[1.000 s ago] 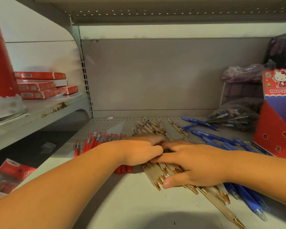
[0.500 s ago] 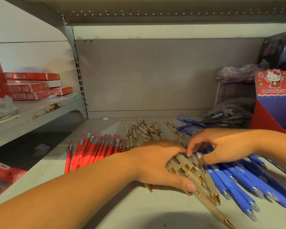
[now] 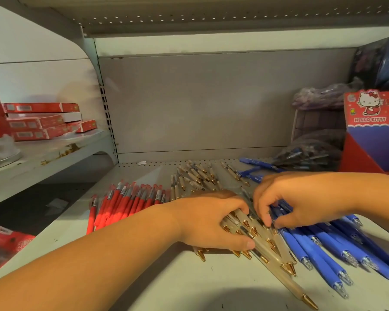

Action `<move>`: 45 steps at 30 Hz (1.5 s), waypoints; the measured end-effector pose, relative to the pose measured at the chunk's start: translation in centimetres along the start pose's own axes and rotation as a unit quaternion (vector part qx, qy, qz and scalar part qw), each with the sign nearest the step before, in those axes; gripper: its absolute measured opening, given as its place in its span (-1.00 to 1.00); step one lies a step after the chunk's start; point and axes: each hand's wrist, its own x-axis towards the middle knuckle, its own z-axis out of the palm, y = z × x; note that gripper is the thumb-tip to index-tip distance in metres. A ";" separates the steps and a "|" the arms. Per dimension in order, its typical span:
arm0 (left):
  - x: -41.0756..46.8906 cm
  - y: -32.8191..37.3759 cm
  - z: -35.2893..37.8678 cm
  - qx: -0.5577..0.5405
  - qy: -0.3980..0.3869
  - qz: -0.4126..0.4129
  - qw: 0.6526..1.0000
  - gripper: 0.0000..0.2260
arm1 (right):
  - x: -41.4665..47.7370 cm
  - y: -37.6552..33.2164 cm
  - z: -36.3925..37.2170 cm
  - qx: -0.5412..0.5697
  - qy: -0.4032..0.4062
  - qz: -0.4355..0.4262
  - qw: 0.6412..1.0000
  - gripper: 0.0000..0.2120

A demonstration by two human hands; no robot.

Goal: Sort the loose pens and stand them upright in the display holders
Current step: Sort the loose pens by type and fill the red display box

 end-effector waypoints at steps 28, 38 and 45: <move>-1.1 -2.1 -0.6 -0.012 0.022 -0.081 0.996 -0.44 | -1.0 -5.9 0.7 0.182 -0.113 0.094 0.972 -0.71; -0.5 -3.3 0.0 -0.012 0.046 -0.105 0.993 -0.52 | -0.7 -5.7 1.1 0.179 0.002 0.031 0.983 -0.65; -0.1 -2.9 1.1 0.003 0.014 -0.099 0.995 -0.34 | -1.5 -3.0 1.4 0.047 -0.029 -0.052 0.997 -0.20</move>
